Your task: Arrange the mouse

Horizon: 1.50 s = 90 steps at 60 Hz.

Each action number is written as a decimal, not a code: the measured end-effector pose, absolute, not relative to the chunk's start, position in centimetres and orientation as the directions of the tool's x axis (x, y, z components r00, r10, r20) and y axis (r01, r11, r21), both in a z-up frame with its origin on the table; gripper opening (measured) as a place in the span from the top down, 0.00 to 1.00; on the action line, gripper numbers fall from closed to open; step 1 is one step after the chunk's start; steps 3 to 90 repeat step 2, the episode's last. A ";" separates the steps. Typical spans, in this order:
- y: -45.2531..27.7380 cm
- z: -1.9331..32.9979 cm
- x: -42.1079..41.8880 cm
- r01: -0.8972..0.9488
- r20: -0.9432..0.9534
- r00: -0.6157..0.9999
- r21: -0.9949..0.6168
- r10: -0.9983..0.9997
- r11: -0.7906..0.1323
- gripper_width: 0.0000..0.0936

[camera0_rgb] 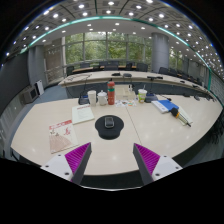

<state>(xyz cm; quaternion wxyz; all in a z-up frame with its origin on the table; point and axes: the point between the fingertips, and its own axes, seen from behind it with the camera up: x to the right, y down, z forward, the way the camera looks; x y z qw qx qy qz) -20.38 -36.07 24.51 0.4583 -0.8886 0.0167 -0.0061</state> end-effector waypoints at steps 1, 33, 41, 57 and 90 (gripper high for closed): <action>-36.3 24.7 -20.4 -0.023 -0.002 0.999 -0.818 -0.036 -0.575 0.09; -36.4 24.9 -20.3 -0.020 0.002 0.999 -0.821 -0.037 -0.571 0.09; -36.4 24.9 -20.3 -0.020 0.002 0.999 -0.821 -0.037 -0.571 0.09; -36.4 24.9 -20.3 -0.020 0.002 0.999 -0.821 -0.037 -0.571 0.09; -36.4 24.9 -20.3 -0.020 0.002 0.999 -0.821 -0.037 -0.571 0.09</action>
